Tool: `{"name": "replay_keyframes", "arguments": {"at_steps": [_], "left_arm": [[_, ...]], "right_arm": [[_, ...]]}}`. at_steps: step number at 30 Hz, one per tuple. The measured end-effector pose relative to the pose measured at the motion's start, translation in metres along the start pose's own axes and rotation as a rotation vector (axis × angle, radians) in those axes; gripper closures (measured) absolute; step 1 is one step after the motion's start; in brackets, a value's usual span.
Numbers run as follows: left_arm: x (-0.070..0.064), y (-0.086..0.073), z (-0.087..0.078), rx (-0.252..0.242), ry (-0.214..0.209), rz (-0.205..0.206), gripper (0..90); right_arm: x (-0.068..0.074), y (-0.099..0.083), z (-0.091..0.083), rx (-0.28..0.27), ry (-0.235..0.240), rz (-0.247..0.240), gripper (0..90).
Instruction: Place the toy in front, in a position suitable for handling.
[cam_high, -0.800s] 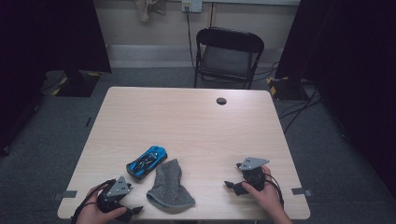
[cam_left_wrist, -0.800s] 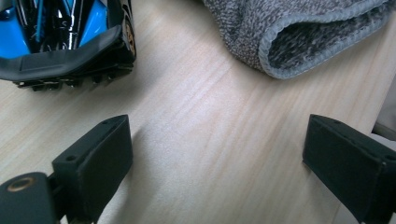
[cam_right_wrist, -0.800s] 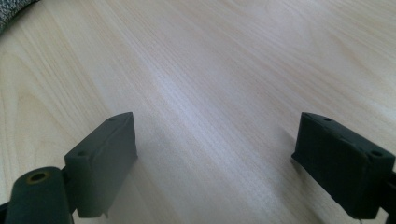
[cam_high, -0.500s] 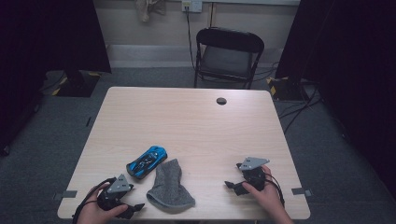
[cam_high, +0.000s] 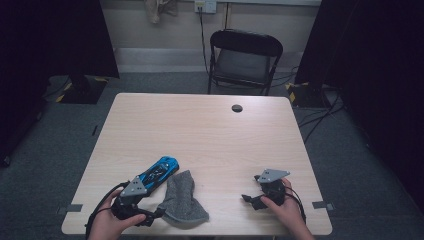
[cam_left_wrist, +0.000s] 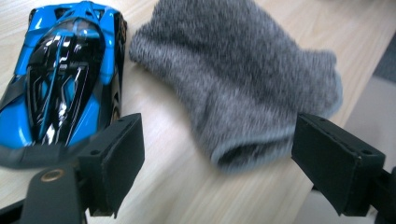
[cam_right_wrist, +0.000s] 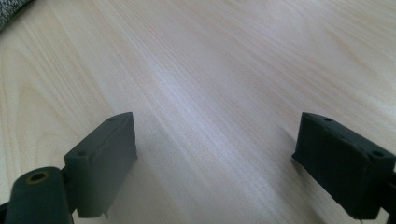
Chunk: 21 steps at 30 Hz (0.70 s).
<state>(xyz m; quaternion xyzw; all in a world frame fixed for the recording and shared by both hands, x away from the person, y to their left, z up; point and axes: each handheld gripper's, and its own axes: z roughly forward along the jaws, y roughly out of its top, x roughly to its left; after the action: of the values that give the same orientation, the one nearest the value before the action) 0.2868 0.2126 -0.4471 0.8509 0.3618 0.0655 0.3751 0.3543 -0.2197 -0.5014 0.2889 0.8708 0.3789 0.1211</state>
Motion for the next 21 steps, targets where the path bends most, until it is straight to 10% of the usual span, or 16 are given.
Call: {"name": "replay_keyframes", "arguments": {"at_steps": [21], "left_arm": [[-0.015,0.030,0.045,0.021,0.014,-0.026,16.5]], "right_arm": [[0.000,0.000,0.000,0.000,0.001,0.000,11.7]]}}
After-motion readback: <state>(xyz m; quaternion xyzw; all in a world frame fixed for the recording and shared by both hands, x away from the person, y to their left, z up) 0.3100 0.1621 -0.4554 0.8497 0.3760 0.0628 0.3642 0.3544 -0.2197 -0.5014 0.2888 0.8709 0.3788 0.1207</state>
